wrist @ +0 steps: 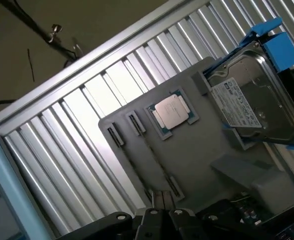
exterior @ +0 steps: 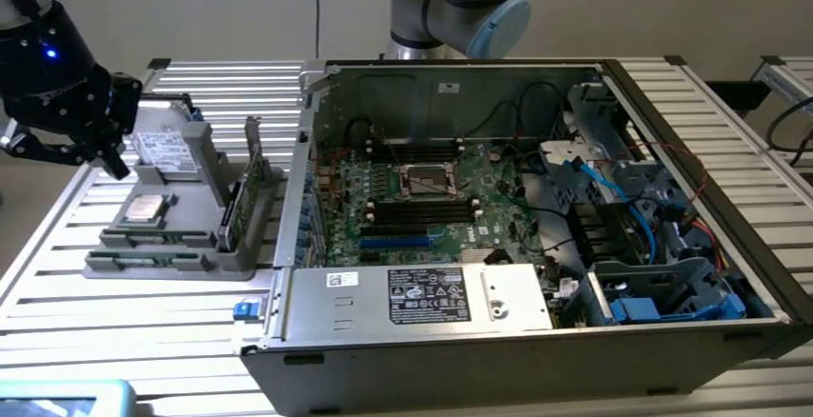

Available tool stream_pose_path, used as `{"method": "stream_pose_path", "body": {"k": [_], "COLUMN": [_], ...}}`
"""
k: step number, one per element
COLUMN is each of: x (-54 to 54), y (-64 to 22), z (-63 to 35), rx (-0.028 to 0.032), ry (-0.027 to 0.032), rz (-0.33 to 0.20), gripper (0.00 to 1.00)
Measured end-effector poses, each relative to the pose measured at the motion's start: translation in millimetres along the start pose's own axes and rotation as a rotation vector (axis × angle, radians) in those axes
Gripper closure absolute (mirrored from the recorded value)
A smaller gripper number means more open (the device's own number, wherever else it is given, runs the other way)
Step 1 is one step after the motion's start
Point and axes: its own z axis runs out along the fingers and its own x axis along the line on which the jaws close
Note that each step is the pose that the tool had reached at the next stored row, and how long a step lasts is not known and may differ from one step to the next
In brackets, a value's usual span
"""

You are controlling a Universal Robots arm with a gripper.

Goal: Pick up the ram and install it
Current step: 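Pick up the ram and move it above insertion slot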

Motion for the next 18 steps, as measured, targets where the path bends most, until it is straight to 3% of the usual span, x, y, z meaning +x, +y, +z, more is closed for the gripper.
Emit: {"method": "stream_pose_path", "body": {"k": [12,18], "x": [0.0,0.0], "y": [0.0,0.1], "z": [1.5,2.0], "rx": [0.0046,0.0041], "ry": [-0.0040,-0.0045], "rz": [-0.219,-0.323], "gripper": [0.89,0.89]}}
